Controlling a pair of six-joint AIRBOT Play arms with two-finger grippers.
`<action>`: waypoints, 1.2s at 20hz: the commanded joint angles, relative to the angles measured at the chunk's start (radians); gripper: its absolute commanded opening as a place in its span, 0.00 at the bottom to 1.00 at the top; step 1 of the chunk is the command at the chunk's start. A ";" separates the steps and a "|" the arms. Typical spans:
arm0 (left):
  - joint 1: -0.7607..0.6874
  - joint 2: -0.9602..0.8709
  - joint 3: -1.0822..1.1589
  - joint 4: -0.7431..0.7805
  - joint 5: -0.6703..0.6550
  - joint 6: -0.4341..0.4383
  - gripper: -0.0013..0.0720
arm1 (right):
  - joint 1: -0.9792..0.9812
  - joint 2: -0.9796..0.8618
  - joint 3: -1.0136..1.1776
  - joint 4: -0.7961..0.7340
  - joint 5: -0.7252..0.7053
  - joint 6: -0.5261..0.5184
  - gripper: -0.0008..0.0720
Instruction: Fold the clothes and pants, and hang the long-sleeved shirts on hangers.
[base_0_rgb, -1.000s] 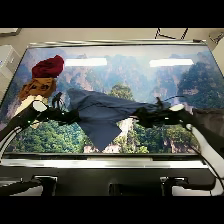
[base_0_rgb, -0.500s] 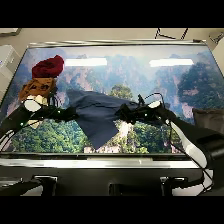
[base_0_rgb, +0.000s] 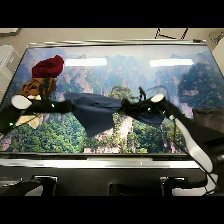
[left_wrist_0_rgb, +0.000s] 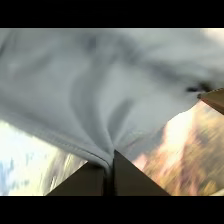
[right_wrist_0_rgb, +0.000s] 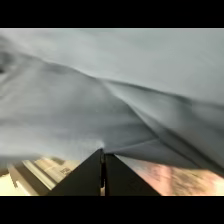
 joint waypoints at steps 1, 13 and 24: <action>0.000 0.077 0.258 -0.089 0.017 0.112 0.06 | -0.097 0.131 0.261 -0.052 0.130 -0.104 0.06; -0.155 0.180 1.022 -0.316 0.245 0.221 0.06 | -0.187 0.594 0.932 -0.036 0.176 -0.114 0.06; -0.155 0.114 0.691 0.347 0.087 -0.028 0.06 | -0.189 0.384 0.760 -0.280 0.456 -0.116 0.06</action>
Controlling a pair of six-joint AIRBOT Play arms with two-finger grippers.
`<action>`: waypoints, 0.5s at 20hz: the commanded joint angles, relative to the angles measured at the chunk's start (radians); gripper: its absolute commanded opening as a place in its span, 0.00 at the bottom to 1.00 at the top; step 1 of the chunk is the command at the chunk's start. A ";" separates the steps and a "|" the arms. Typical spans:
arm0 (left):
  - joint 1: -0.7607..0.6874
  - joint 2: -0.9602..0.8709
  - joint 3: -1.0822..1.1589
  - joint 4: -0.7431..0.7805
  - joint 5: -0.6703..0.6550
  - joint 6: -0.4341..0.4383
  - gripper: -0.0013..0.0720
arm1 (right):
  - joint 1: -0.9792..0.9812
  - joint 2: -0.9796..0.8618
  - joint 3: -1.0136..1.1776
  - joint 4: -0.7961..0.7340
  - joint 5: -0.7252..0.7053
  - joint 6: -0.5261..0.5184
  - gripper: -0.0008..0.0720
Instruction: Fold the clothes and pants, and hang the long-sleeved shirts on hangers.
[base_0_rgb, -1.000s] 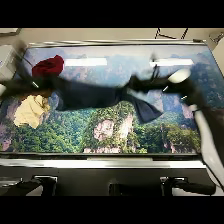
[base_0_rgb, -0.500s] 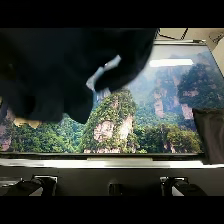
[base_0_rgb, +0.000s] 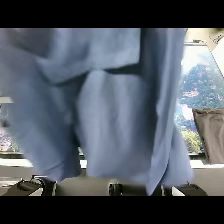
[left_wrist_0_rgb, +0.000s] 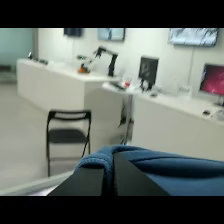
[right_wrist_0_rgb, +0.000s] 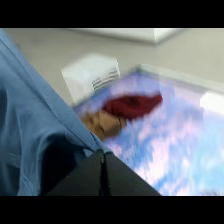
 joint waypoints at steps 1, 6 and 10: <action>0.000 -0.053 -0.208 0.243 -0.092 -0.128 0.06 | -0.001 -0.138 -0.162 -0.083 0.053 -0.056 0.06; 0.021 -0.240 -0.462 0.245 -0.073 -0.231 0.06 | -0.001 -0.462 -0.235 -0.001 -0.253 0.026 0.06; 0.027 -0.428 -0.496 0.228 -0.084 -0.362 0.06 | 0.008 -0.673 -0.235 0.093 -0.266 0.188 0.06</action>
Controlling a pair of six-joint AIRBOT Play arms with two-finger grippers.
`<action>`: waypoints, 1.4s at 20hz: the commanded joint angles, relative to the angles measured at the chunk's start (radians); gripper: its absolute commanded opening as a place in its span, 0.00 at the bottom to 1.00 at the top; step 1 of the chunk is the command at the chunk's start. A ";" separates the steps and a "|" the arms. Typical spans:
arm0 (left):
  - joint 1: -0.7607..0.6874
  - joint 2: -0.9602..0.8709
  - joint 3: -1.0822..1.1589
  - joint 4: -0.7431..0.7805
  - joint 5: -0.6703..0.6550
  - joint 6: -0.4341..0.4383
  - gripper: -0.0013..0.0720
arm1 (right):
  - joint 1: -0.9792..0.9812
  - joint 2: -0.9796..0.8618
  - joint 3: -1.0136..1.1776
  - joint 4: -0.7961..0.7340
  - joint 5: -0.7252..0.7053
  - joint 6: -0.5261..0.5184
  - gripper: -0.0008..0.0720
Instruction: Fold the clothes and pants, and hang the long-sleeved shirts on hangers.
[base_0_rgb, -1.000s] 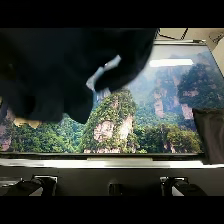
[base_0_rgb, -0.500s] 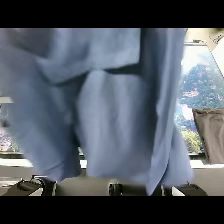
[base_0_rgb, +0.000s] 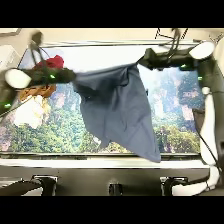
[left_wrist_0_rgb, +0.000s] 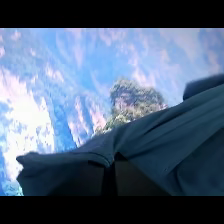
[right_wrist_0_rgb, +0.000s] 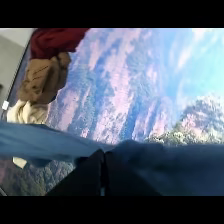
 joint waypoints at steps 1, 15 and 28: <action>0.005 -0.163 -0.046 -0.032 -0.020 -0.119 0.06 | 0.013 -0.185 -0.010 0.069 -0.013 0.149 0.06; 0.291 -0.337 -0.102 -0.290 -0.574 0.087 0.70 | -0.320 -0.063 -0.169 -0.570 0.677 0.209 0.77; 0.106 -0.349 -0.357 -0.496 -0.233 0.199 0.52 | -0.375 0.383 -1.041 -0.584 0.363 0.135 0.79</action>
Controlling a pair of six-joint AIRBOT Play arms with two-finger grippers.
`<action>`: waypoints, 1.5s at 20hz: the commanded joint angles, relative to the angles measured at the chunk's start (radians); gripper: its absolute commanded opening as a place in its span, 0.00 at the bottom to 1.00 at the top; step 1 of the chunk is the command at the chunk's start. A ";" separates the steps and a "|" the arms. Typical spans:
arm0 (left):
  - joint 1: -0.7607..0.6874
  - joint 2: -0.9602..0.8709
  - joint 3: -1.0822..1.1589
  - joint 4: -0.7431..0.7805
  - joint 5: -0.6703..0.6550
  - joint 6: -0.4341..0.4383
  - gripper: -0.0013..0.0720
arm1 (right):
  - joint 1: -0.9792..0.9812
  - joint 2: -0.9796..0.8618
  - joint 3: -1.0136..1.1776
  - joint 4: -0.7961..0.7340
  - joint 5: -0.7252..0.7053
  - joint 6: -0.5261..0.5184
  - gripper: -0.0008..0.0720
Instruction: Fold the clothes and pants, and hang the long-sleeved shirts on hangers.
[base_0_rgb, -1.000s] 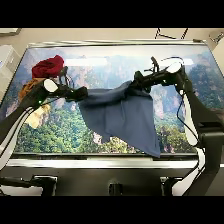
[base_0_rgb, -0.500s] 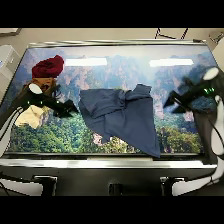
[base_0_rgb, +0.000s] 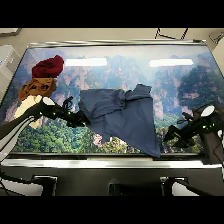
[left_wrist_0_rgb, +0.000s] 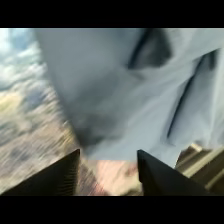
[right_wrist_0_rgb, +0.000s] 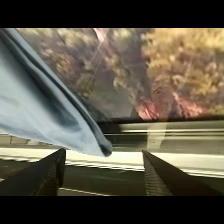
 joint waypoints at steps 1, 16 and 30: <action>-0.047 -0.003 -0.011 -0.024 0.098 -0.012 0.46 | -0.002 0.042 -0.096 -0.006 -0.034 -0.008 0.80; -0.038 0.122 -0.006 -0.019 0.098 -0.003 0.06 | -0.002 0.042 -0.309 0.330 -0.233 -0.147 0.06; 0.304 0.669 1.039 0.069 0.145 0.018 0.06 | -0.002 0.231 1.271 0.203 -0.161 -0.044 0.06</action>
